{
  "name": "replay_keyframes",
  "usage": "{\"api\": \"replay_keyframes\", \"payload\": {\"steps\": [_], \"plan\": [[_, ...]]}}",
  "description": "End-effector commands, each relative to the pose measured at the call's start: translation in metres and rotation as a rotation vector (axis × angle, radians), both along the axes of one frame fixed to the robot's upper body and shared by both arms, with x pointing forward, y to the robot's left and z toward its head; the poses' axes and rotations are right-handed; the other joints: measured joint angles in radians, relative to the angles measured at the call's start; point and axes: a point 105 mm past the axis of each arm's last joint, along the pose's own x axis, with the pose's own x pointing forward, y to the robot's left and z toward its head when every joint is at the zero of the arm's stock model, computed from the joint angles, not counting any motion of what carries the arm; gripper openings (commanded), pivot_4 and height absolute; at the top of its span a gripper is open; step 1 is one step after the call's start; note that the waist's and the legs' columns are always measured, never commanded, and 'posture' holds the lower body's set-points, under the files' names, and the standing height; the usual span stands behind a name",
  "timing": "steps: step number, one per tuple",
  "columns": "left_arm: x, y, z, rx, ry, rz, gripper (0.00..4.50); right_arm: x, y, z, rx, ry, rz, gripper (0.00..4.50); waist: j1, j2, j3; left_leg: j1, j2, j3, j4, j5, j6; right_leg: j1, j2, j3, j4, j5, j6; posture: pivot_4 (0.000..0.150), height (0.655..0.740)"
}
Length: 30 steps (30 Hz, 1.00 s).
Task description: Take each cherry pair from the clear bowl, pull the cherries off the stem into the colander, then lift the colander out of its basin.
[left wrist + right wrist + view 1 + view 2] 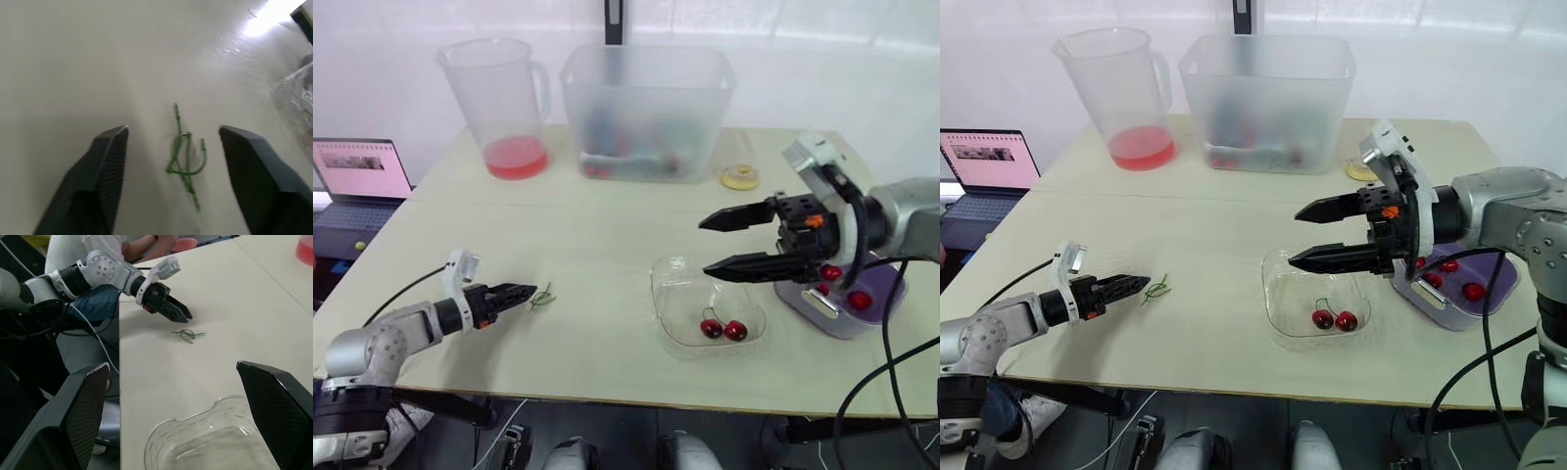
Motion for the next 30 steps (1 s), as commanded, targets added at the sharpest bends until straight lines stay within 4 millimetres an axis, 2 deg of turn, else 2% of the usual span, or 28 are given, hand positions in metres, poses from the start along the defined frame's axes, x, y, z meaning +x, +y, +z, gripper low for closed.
{"api": "replay_keyframes", "payload": {"steps": [1,4,9,11,13,15,19,21,24,28,30], "plan": [[0.010,0.028,0.020,0.067,-0.101,0.093,4.42,-0.004,-0.004,0.008,0.010,-0.044,-0.007,4.50,0.000,0.000,0.000,0.000,0.000,0.000,0.000,0.000,0.000,0.000,0.000,0.000,0.000,0.000,0.000,0.150,0.7131],[0.012,0.031,0.034,0.079,-0.163,0.093,4.42,-0.003,-0.005,0.007,0.004,-0.058,-0.021,4.50,-0.001,0.000,0.000,0.000,0.000,0.000,-0.001,0.000,0.000,0.000,-0.001,0.000,0.000,0.000,0.000,0.150,0.7131],[0.018,0.031,0.070,0.092,-0.316,0.073,4.42,0.001,-0.010,0.005,-0.065,-0.097,-0.068,4.50,0.002,0.000,0.000,0.000,-0.001,0.000,-0.001,0.000,0.000,-0.001,-0.003,-0.001,0.000,0.000,0.000,0.150,0.7131],[0.015,0.017,0.081,0.124,-0.372,-0.018,4.42,0.005,-0.016,-0.001,-0.143,-0.143,-0.100,4.50,0.000,0.000,0.000,0.000,-0.002,0.000,-0.001,0.000,0.000,-0.001,-0.003,-0.001,0.000,0.000,0.000,0.150,0.7131],[0.000,-0.006,0.089,0.137,-0.388,-0.197,4.42,0.007,-0.021,-0.008,-0.229,-0.174,-0.112,4.50,-0.002,0.000,0.000,0.000,-0.002,0.000,-0.002,-0.001,0.000,-0.001,-0.004,-0.001,-0.001,0.000,0.000,0.150,0.7131],[-0.017,-0.025,0.089,0.188,-0.398,-0.369,4.42,0.004,-0.027,-0.018,-0.322,-0.132,-0.100,4.50,-0.004,0.001,0.000,-0.001,-0.003,0.000,-0.002,-0.001,0.000,-0.001,-0.004,-0.001,-0.001,0.000,0.000,0.150,0.7131],[-0.039,-0.058,0.080,0.311,-0.409,-0.627,4.42,0.017,-0.039,-0.043,-0.580,-0.138,-0.087,4.50,-0.007,0.002,0.000,0.000,-0.003,0.001,-0.002,0.000,0.000,-0.002,-0.004,-0.001,-0.001,-0.002,-0.003,0.150,0.7131],[-0.042,-0.070,0.080,0.313,-0.422,-0.675,4.42,0.027,-0.041,-0.057,-0.679,-0.137,-0.083,4.50,-0.009,0.002,0.000,0.000,-0.003,0.001,-0.002,0.000,0.000,-0.002,-0.004,-0.001,0.000,-0.002,-0.004,0.150,0.7131],[-0.048,-0.090,0.081,0.300,-0.452,-0.722,4.42,0.043,-0.029,-0.077,-0.746,-0.103,-0.086,4.50,-0.013,0.002,0.000,-0.001,-0.003,0.001,-0.002,0.000,0.000,-0.003,-0.004,-0.001,0.000,-0.002,-0.004,0.150,0.7131],[-0.055,-0.098,0.075,0.299,-0.440,-0.729,4.42,0.051,-0.024,-0.095,-0.818,-0.086,-0.089,4.50,-0.002,0.002,0.000,-0.004,-0.003,0.001,-0.002,0.000,0.000,-0.006,-0.003,-0.001,0.001,0.000,0.000,0.150,0.7131],[-0.055,-0.097,0.070,0.309,-0.420,-0.714,4.50,0.051,-0.023,-0.101,-0.861,-0.094,-0.085,3.90,0.002,0.002,0.000,-0.011,-0.003,0.000,0.001,0.000,0.001,-0.011,-0.003,-0.002,0.001,0.000,0.000,0.150,0.7131]]}}
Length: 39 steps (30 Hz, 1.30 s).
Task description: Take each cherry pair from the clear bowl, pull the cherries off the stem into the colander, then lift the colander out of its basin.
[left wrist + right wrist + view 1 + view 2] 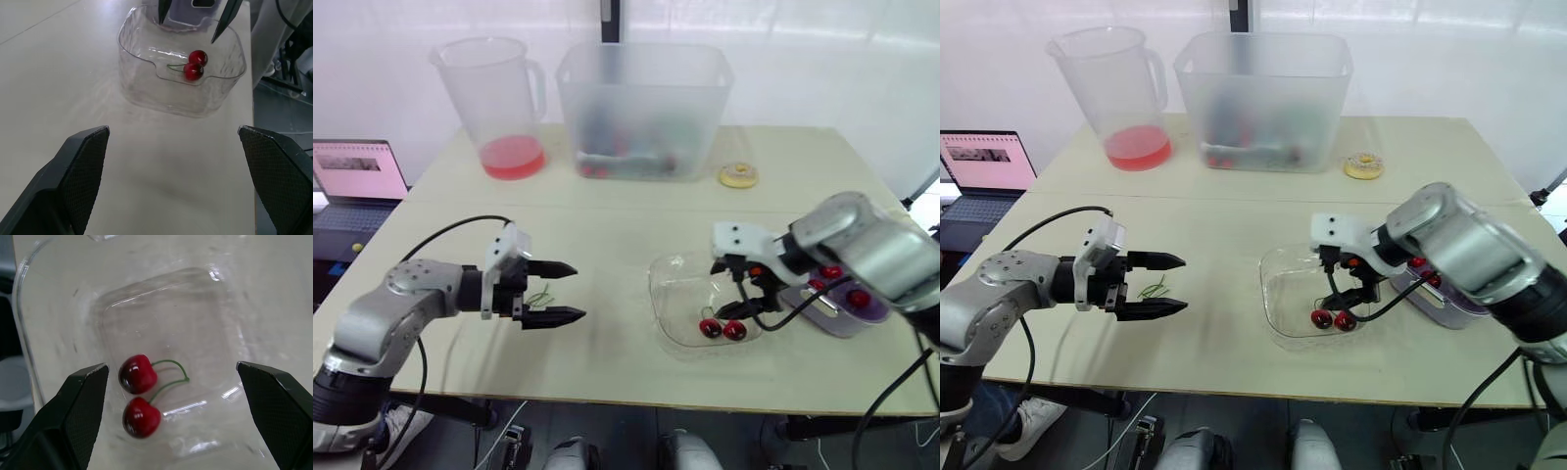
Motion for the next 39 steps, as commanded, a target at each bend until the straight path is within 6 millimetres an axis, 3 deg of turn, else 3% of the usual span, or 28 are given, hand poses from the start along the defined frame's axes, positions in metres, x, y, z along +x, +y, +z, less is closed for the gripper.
{"api": "replay_keyframes", "payload": {"steps": [1,5,12,15,19,21,31,39], "plan": [[-0.003,0.000,-0.001,0.013,-0.006,0.023,4.50,0.005,-0.001,0.006,-0.063,-0.064,0.000,3.60,0.002,0.000,0.000,-0.003,-0.001,0.000,0.001,0.000,0.000,-0.003,0.000,0.000,0.001,0.000,0.000,0.150,0.7131],[-0.007,-0.001,0.001,-0.029,0.007,0.050,4.50,-0.005,0.002,0.001,-0.078,-0.032,-0.011,1.76,0.001,0.000,0.000,-0.004,-0.001,0.000,0.004,0.000,0.001,-0.003,0.000,-0.001,0.002,0.000,0.000,0.150,0.7131],[-0.016,-0.005,0.008,-0.083,0.062,0.026,4.50,-0.008,0.000,0.001,-0.061,-0.023,-0.108,1.76,0.001,0.000,0.000,-0.004,-0.001,-0.002,0.004,0.000,0.001,-0.002,0.001,-0.002,0.002,0.000,0.000,0.150,0.7131],[-0.018,-0.009,0.009,-0.093,0.067,0.009,4.50,-0.012,-0.011,-0.001,-0.142,-0.024,-0.217,1.76,0.001,0.000,0.000,-0.004,-0.001,-0.002,0.004,0.000,0.001,-0.002,0.001,-0.002,0.002,0.000,0.000,0.150,0.7131],[-0.016,-0.013,0.009,-0.106,0.055,0.012,4.50,-0.027,0.004,-0.002,-0.112,0.109,-0.295,1.76,-0.003,0.000,0.000,-0.004,-0.001,-0.002,0.004,0.000,0.001,-0.002,0.001,-0.003,0.003,0.000,0.000,0.150,0.7131],[-0.015,-0.016,0.008,-0.113,0.050,0.014,4.50,-0.029,0.002,-0.004,-0.132,0.130,-0.309,1.76,-0.002,0.000,0.000,-0.004,0.000,-0.003,0.004,0.000,0.001,-0.002,0.002,-0.003,0.003,0.000,0.000,0.150,0.7131],[-0.013,-0.022,0.004,-0.126,0.016,0.044,4.50,-0.022,-0.015,-0.021,-0.270,0.076,-0.365,1.76,-0.001,0.000,0.000,-0.004,-0.001,-0.003,0.004,0.000,0.001,-0.002,0.002,-0.003,0.003,0.000,0.000,0.150,0.7131],[-0.012,-0.022,0.004,-0.141,0.024,0.060,4.50,-0.021,-0.017,-0.028,-0.298,0.089,-0.363,1.76,0.000,-0.001,0.000,-0.004,-0.001,-0.003,0.005,0.000,0.001,-0.001,0.002,-0.003,0.003,0.000,0.000,0.150,0.7131]]}}
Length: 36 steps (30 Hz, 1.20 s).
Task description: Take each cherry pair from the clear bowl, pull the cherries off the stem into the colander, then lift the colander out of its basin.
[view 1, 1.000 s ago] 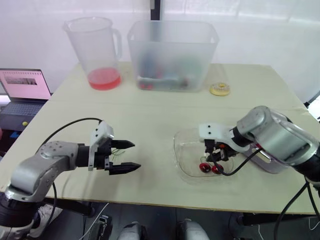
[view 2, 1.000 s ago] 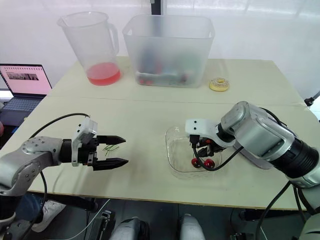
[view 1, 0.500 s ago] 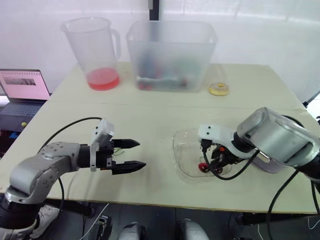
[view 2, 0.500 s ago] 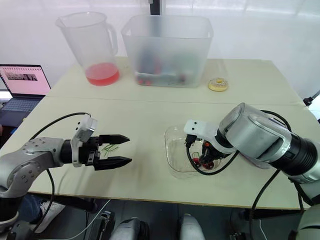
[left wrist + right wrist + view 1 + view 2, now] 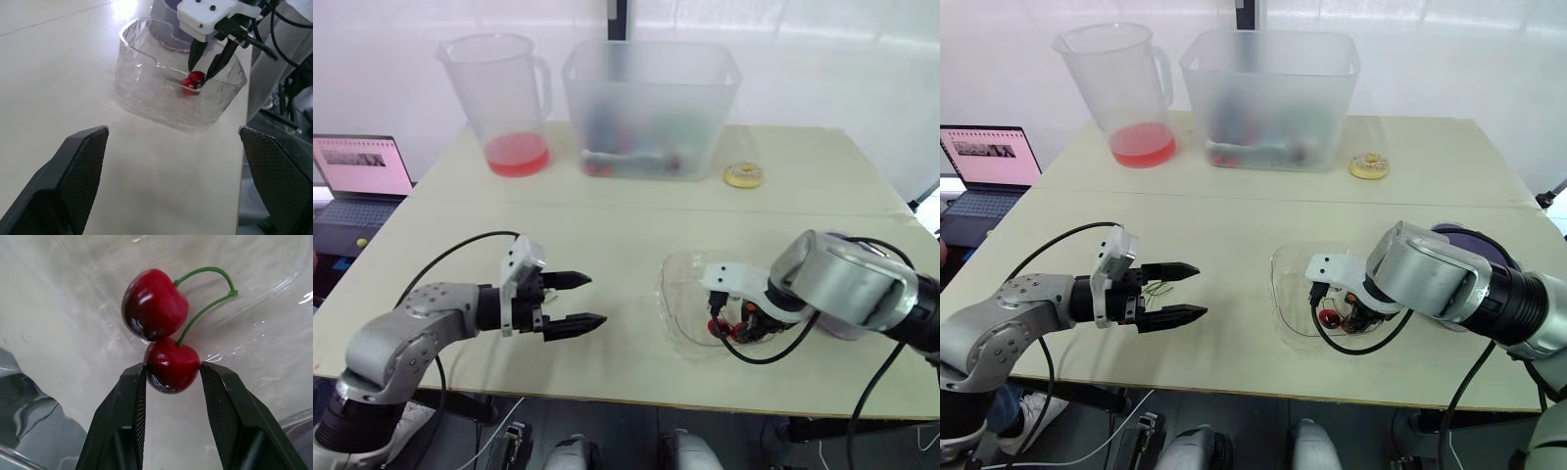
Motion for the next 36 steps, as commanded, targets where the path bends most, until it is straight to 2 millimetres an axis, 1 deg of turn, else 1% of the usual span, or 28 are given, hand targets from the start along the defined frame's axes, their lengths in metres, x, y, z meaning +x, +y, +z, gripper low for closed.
{"api": "replay_keyframes", "payload": {"steps": [1,4,11,15,19,22,26,29,32,36], "plan": [[-0.004,-0.003,0.008,-0.007,-0.038,-0.014,4.50,0.004,-0.001,0.004,-0.006,-0.030,-0.013,1.76,0.000,0.000,0.000,0.000,0.000,0.000,0.000,0.000,0.000,0.000,0.000,0.000,0.000,0.000,0.000,0.150,0.7131],[-0.004,-0.003,0.009,-0.007,-0.038,-0.019,4.50,0.010,0.004,0.005,0.009,-0.057,-0.034,1.76,-0.002,-0.001,-0.001,0.000,0.000,0.000,0.000,0.000,0.000,0.001,0.000,0.000,0.000,0.000,0.000,0.150,0.7131],[-0.002,-0.003,0.009,0.004,-0.042,-0.024,4.50,0.007,0.002,-0.001,-0.022,-0.038,-0.004,1.76,0.002,-0.001,-0.001,0.000,0.000,0.000,0.000,0.000,0.000,0.001,0.000,0.000,0.000,0.000,0.000,0.150,0.7131],[-0.002,-0.005,0.010,-0.005,-0.037,-0.035,4.50,0.008,0.008,0.003,-0.001,-0.049,0.017,1.76,0.000,-0.001,-0.001,0.000,0.000,0.000,0.001,0.000,0.000,0.001,0.000,0.000,0.000,0.000,0.000,0.150,0.7131],[-0.002,-0.006,0.011,-0.009,-0.038,-0.040,4.50,0.008,0.010,0.005,-0.004,-0.063,0.025,1.76,0.000,-0.001,-0.001,0.000,0.000,0.000,0.001,0.000,0.000,0.001,0.000,0.000,0.000,0.000,0.000,0.150,0.7131],[-0.002,-0.006,0.011,-0.004,-0.039,-0.040,4.50,0.010,0.014,0.007,0.010,-0.076,0.042,2.62,-0.001,-0.001,-0.001,0.000,0.000,0.000,0.001,0.000,0.000,0.001,0.000,0.000,0.000,0.000,0.000,0.150,0.7131],[-0.002,-0.006,0.009,0.006,-0.046,-0.037,4.50,0.014,0.020,0.010,0.034,-0.104,0.063,4.47,-0.001,-0.001,-0.001,0.000,0.000,0.000,0.001,0.000,0.000,0.001,0.000,0.000,0.000,0.000,0.000,0.150,0.7131],[-0.002,-0.006,0.009,0.001,-0.042,-0.039,4.50,0.014,0.016,0.012,0.010,-0.112,0.049,4.47,0.000,-0.001,-0.001,0.000,0.000,0.000,0.001,0.000,0.000,0.001,0.000,0.000,0.000,0.000,0.000,0.150,0.7131],[-0.003,-0.007,0.008,0.004,-0.041,-0.041,4.50,0.011,0.014,0.011,0.006,-0.087,0.035,4.47,-0.001,-0.001,-0.001,0.000,0.000,0.000,0.001,0.000,0.000,0.001,0.000,0.000,0.000,0.000,0.000,0.150,0.7131],[-0.002,-0.008,0.008,0.005,-0.043,-0.042,4.50,0.012,0.012,0.006,-0.015,-0.090,0.029,4.47,-0.001,-0.001,-0.001,0.000,0.000,0.000,0.001,0.000,0.000,0.001,0.000,0.000,0.000,0.000,0.000,0.150,0.7131]]}}
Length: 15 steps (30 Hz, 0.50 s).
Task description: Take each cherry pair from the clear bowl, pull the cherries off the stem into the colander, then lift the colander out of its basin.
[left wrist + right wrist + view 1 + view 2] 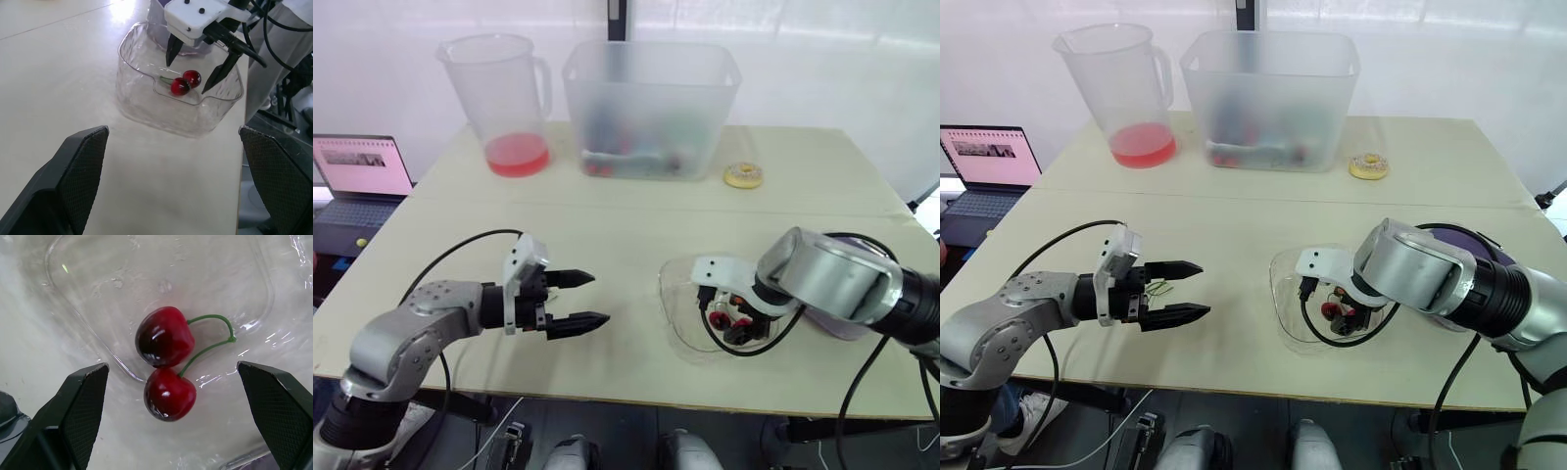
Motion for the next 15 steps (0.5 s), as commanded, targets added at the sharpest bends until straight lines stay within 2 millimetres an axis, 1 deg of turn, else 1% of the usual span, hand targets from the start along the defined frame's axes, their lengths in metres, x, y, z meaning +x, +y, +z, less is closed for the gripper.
{"api": "replay_keyframes", "payload": {"steps": [1,4,9,12,15], "plan": [[-0.002,-0.004,0.006,0.003,-0.039,-0.023,4.50,0.002,0.000,0.002,-0.015,-0.025,-0.001,4.47,0.000,0.000,0.000,0.000,0.000,0.000,0.000,0.000,0.000,0.000,0.000,0.000,0.000,0.000,0.000,0.150,0.7131],[-0.002,-0.005,0.006,0.008,-0.041,-0.026,4.50,0.005,-0.004,-0.003,-0.038,-0.033,-0.017,4.47,0.000,0.000,0.000,0.000,0.000,0.000,0.000,0.000,0.000,0.000,0.000,0.000,0.000,0.000,0.000,0.150,0.7131],[-0.002,-0.005,0.006,0.011,-0.044,-0.029,4.50,0.003,-0.007,-0.009,-0.063,-0.012,-0.015,4.47,0.000,0.000,0.000,0.000,0.000,0.000,0.000,0.000,0.000,0.000,0.000,0.000,0.000,0.000,0.000,0.150,0.7131],[-0.002,-0.006,0.006,0.012,-0.047,-0.031,4.50,0.000,-0.005,-0.014,-0.065,0.005,-0.007,3.65,-0.001,0.000,0.000,0.000,0.000,0.000,0.000,0.000,0.000,0.000,0.000,0.000,0.000,0.000,0.000,0.150,0.7131],[-0.002,-0.007,0.006,0.012,-0.049,-0.034,4.50,0.001,-0.003,-0.013,-0.061,-0.001,0.002,2.24,-0.001,0.000,0.000,0.000,0.000,0.000,0.000,0.000,0.000,0.000,0.000,0.000,0.000,0.000,0.000,0.150,0.7131]]}}
